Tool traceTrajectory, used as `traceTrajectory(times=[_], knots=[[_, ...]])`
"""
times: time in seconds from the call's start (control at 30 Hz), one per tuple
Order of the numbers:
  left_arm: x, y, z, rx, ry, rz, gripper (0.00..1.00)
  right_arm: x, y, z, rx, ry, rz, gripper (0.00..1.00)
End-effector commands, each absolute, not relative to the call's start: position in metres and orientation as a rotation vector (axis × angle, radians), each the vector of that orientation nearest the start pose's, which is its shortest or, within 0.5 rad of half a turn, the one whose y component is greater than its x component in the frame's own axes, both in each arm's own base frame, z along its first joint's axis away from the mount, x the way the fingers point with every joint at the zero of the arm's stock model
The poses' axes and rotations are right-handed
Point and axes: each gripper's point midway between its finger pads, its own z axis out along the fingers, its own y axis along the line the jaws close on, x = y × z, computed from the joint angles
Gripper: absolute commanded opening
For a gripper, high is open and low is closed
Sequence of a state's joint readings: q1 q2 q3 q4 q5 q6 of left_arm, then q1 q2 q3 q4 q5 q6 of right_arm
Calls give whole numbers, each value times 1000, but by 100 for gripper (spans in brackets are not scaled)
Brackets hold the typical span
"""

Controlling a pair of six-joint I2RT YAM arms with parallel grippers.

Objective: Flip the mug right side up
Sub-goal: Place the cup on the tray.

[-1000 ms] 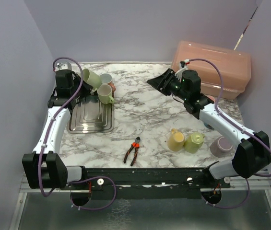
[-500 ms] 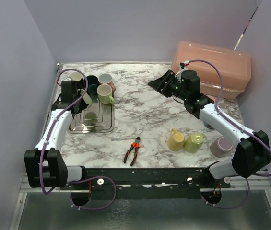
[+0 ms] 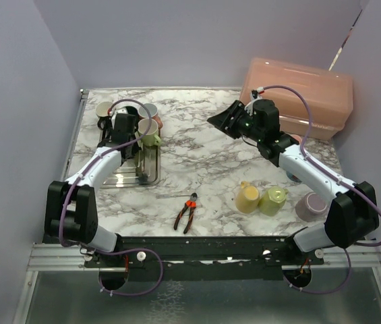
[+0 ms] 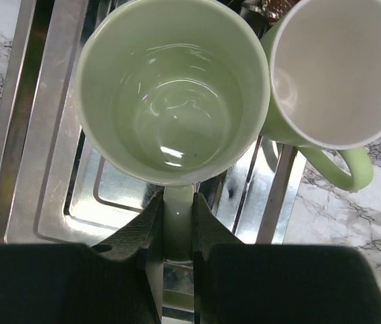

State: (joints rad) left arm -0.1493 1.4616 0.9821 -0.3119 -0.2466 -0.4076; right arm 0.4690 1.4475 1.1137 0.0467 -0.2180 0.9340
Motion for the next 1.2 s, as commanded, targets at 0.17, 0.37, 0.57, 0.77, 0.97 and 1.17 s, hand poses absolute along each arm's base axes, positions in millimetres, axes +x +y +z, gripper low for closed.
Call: traceTrajectory(times=[0.17, 0.37, 0.57, 0.77, 0.97, 1.17], knots=[[406, -15, 126, -485, 2106, 197, 0, 379, 265, 248, 324, 2043, 1100, 51], [414, -20, 120, -460, 2101, 167, 0, 380, 265, 248, 324, 2043, 1099, 51], [422, -26, 112, -447, 2090, 135, 0, 380, 265, 248, 325, 2044, 1100, 51], [425, -23, 102, -487, 2074, 146, 0, 380, 264, 247, 330, 2043, 1094, 51], [424, -29, 91, -498, 2102, 112, 10, 376, 261, 239, 346, 2077, 1078, 51], [429, -38, 80, -449, 2148, 77, 10, 373, 262, 241, 325, 2070, 1089, 51]])
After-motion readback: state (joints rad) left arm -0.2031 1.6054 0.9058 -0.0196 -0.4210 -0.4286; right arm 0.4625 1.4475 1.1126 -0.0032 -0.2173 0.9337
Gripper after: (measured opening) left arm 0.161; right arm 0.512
